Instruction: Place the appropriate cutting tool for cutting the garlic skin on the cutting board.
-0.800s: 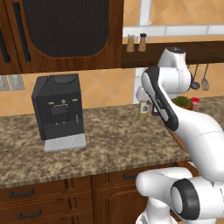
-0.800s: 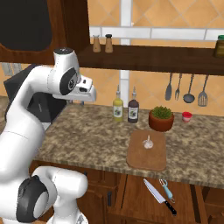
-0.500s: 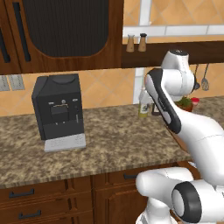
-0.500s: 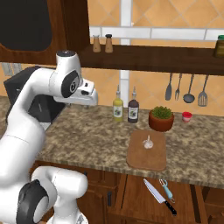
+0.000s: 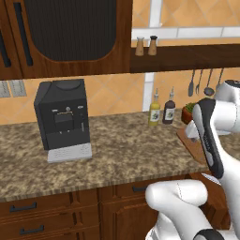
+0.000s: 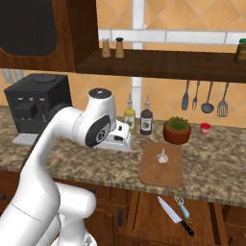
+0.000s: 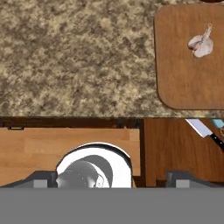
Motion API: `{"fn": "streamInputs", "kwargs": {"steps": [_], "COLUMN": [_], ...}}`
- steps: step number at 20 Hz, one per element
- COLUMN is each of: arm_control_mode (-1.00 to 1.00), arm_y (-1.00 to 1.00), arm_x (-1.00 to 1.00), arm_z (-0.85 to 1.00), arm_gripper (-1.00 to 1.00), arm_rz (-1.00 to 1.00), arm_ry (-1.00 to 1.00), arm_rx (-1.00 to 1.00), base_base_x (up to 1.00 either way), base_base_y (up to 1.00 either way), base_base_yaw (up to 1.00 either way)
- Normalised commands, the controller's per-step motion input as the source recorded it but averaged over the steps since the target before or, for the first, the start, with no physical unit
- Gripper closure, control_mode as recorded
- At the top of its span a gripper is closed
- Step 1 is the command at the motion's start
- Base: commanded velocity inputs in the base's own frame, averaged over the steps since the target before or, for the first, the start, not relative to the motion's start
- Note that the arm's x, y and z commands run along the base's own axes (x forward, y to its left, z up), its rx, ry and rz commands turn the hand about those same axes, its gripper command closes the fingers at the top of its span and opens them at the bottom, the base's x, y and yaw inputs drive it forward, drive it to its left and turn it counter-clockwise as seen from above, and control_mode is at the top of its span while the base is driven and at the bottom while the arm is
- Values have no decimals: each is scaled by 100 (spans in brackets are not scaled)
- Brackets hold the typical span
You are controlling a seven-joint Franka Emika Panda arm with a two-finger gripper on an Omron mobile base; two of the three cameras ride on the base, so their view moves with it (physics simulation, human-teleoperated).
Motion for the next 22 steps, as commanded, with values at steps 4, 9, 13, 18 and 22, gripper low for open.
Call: {"fn": "streamInputs", "kwargs": {"steps": [4, 9, 13, 18, 22], "arm_control_mode": [-100, -100, -100, -100, -100], "arm_y": [-100, -100, -100, -98, -74], "arm_x": [-88, -91, -66, -12, 15], "arm_z": [-42, -37, -42, -29, -3], "arm_gripper": [-100, -100, -100, -100, -100], "arm_rz": [-2, -2, 0, 0, 0], "arm_ry": [0, 1, 2, 5, 4], "arm_rx": [0, 0, 1, 3, 4], "base_base_x": [0, 0, 0, 0, 0], "base_base_y": [0, 0, 0, 0, 0], "base_base_yaw": [0, 0, 0, 0, 0]}}
